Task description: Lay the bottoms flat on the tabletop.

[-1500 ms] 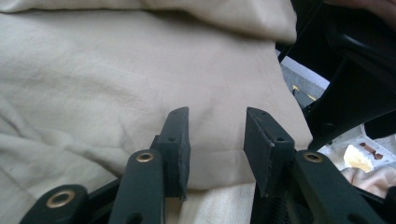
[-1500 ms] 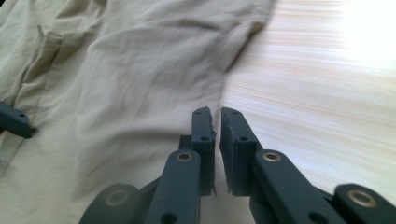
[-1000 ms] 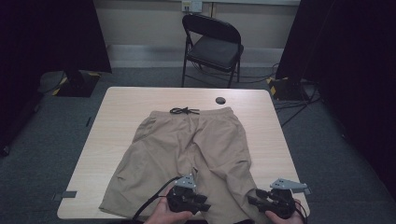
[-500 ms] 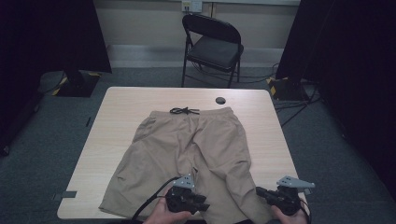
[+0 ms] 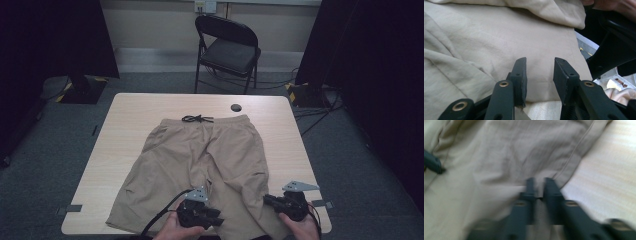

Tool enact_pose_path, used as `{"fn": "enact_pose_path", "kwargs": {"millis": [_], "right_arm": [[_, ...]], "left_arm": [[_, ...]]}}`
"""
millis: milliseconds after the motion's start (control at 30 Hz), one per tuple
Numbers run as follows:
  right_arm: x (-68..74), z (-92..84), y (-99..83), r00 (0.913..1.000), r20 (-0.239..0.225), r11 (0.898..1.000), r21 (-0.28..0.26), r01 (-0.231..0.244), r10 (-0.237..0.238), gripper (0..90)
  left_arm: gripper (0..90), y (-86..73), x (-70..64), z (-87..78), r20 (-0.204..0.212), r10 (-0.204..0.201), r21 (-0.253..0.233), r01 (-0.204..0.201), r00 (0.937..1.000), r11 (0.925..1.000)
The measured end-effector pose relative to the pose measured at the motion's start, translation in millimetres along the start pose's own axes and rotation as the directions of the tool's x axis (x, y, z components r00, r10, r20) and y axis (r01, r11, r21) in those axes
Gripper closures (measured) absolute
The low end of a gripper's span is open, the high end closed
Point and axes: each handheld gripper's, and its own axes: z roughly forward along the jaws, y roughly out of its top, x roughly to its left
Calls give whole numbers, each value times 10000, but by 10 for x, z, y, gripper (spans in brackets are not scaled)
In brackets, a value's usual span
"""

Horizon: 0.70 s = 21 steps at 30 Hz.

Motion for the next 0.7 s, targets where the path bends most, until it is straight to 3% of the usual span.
{"fn": "enact_pose_path", "kwargs": {"millis": [100,200,300,367,567,700], "right_arm": [[-24,-79,16,9998,118,9988,-455,-171,177,891],[-99,-212,45,9969,-422,9909,-1145,-707,662,891],[-110,-279,100,9979,-132,9886,-1362,-639,627,892],[-193,-346,121,9963,52,9825,-1666,-835,856,893],[-455,-502,110,9883,593,9716,-2001,-1260,1404,895],[-589,-448,-8,9800,1066,9775,-1468,-1517,1681,894]], "left_arm": [[630,-13,11,-20,-33,17,1,-17,10000,10000],[630,-20,1,-37,-82,-38,-13,37,10000,10000],[631,-31,6,-66,-149,14,68,-13,9999,10000],[640,-42,23,-84,-129,-41,51,42,9999,10000],[653,-54,36,-110,-191,17,80,-15,9998,10000],[652,-63,16,-120,-206,115,119,-113,9997,9999]]}}
